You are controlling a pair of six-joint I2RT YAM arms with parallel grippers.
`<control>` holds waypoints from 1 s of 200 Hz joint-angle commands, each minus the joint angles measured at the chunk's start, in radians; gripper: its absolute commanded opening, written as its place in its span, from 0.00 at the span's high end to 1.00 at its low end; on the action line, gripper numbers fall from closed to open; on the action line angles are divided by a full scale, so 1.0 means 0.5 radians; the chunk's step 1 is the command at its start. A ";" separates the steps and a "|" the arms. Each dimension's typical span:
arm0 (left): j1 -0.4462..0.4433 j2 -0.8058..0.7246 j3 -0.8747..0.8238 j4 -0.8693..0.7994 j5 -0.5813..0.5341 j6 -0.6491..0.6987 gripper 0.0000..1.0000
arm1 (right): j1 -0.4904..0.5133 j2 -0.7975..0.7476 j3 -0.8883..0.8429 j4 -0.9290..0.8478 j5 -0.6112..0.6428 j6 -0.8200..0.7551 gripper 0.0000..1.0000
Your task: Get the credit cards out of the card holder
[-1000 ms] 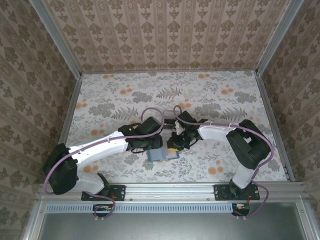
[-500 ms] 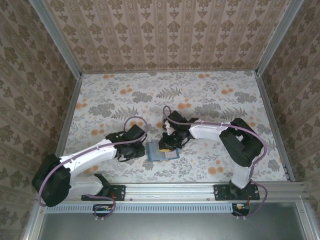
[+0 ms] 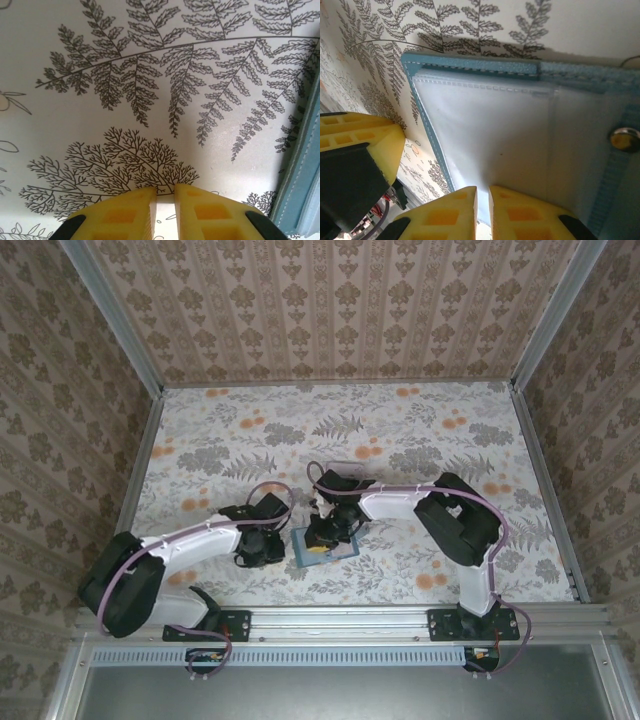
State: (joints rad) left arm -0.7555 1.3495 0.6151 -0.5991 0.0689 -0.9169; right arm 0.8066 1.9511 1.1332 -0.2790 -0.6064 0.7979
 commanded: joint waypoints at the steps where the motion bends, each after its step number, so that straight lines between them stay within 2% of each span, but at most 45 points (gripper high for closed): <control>1: -0.017 0.190 -0.022 0.403 0.153 0.064 0.82 | 0.032 0.079 0.025 0.021 0.048 0.067 0.85; 30: -0.047 0.202 0.037 0.386 0.127 0.070 0.82 | 0.040 0.113 0.013 0.059 0.063 0.094 0.86; 65: -0.066 -0.014 0.035 0.426 0.082 0.023 0.83 | 0.044 0.132 -0.026 0.121 0.071 0.141 0.89; 106: -0.062 -0.161 -0.073 0.777 0.177 -0.181 0.91 | 0.049 0.093 -0.057 0.119 0.084 0.137 0.91; 132: -0.058 -0.125 -0.068 0.839 0.203 -0.219 0.95 | 0.047 0.083 -0.068 0.119 0.083 0.135 0.91; 166: -0.049 -0.002 -0.037 0.740 0.191 -0.218 1.00 | 0.049 0.062 -0.067 0.107 0.088 0.134 0.91; 200: -0.046 0.107 -0.066 0.760 0.204 -0.231 1.00 | 0.048 0.048 -0.067 0.102 0.092 0.138 0.91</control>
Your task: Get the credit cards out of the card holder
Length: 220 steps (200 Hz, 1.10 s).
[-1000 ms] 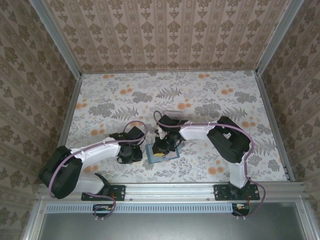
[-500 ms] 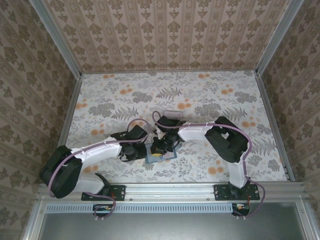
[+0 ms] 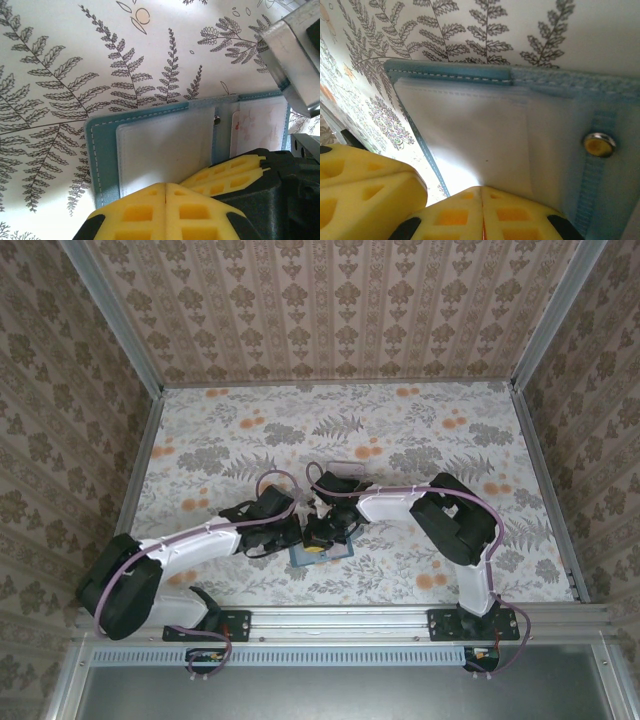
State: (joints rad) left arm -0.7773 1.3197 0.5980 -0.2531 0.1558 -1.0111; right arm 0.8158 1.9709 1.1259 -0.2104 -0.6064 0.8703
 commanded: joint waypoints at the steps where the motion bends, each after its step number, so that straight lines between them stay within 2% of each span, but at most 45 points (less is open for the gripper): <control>1: -0.002 0.172 -0.031 0.068 0.033 -0.043 1.00 | 0.029 0.008 -0.051 -0.034 0.093 -0.009 0.91; 50: -0.003 0.315 0.026 -0.078 0.010 0.015 1.00 | 0.029 -0.078 -0.026 -0.108 0.119 -0.035 0.90; 154: 0.017 0.234 0.055 -0.309 -0.063 0.107 1.00 | 0.021 -0.198 -0.006 -0.148 0.127 -0.059 0.89; 196: 0.015 0.225 0.145 -0.451 -0.100 0.165 1.00 | -0.025 -0.352 -0.030 -0.270 0.222 -0.132 0.85; 220: 0.011 0.205 0.220 -0.528 -0.111 0.190 1.00 | -0.057 -0.339 -0.055 -0.329 0.255 -0.181 0.85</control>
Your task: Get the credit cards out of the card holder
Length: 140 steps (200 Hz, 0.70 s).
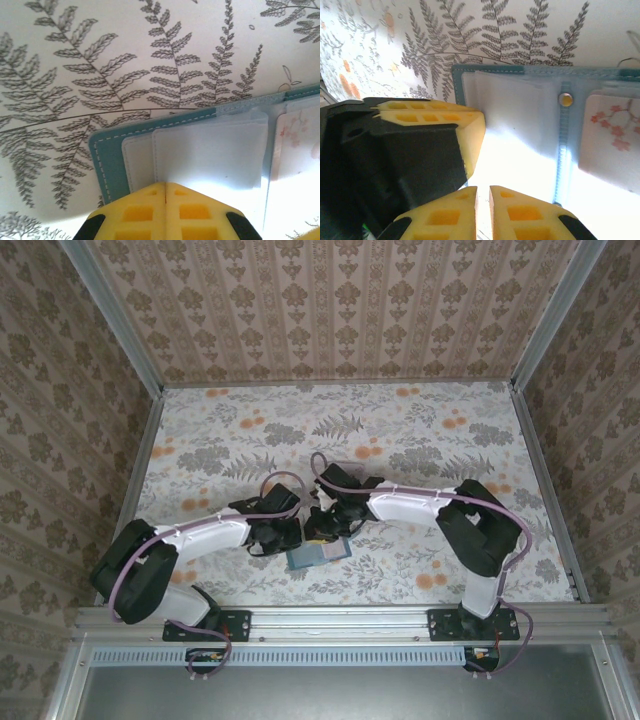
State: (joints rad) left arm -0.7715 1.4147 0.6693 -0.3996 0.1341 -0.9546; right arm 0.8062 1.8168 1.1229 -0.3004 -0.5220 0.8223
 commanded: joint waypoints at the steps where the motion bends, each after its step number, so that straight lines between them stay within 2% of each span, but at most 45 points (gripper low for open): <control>1: -0.002 0.012 0.080 -0.238 -0.070 0.079 1.00 | -0.038 -0.028 -0.050 -0.149 0.084 -0.086 0.85; 58: -0.015 -0.047 0.194 -0.351 -0.088 0.108 1.00 | -0.041 0.103 -0.093 -0.052 -0.001 -0.074 0.87; 140: -0.083 -0.069 0.334 -0.253 -0.021 0.059 0.99 | -0.035 0.178 -0.152 0.159 -0.165 -0.010 0.91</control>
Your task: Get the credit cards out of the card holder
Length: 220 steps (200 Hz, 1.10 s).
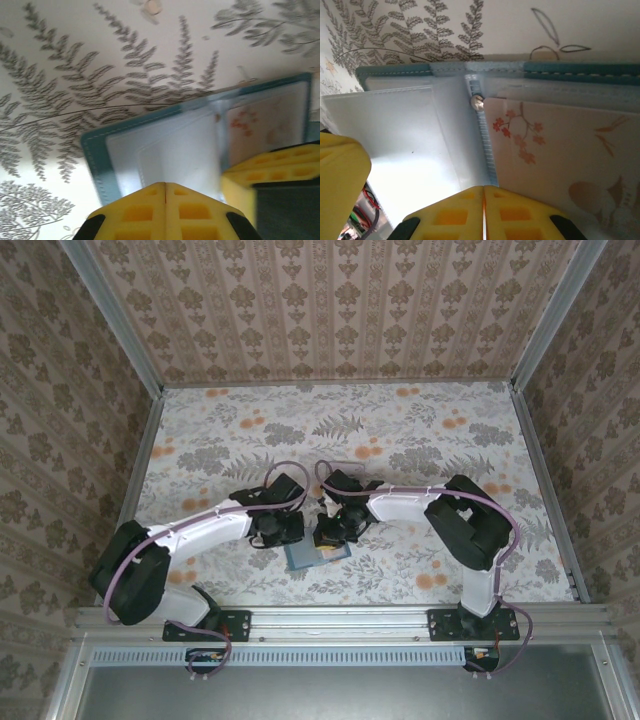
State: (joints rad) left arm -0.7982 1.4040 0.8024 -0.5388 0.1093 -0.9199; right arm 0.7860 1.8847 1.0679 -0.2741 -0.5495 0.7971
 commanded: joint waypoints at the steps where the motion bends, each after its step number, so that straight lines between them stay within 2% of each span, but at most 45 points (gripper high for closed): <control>1: -0.030 -0.047 0.067 0.027 0.029 -0.012 0.99 | 0.005 0.040 -0.043 0.109 -0.110 0.039 0.91; 60: -0.067 0.018 0.060 0.173 0.079 -0.079 0.99 | -0.001 -0.052 -0.104 0.245 -0.183 0.116 0.93; 153: -0.100 0.153 0.095 0.282 0.152 -0.093 0.99 | -0.063 -0.342 -0.171 -0.131 0.151 0.011 0.92; 220: -0.185 0.376 0.184 0.326 0.214 -0.096 0.98 | -0.111 -0.374 -0.233 -0.193 0.213 -0.014 0.92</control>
State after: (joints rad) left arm -0.8787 1.5784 0.8707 -0.3897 0.1921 -0.9508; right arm 0.7391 1.7355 0.9684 -0.3241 -0.4767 0.8074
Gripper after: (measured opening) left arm 0.046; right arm 0.083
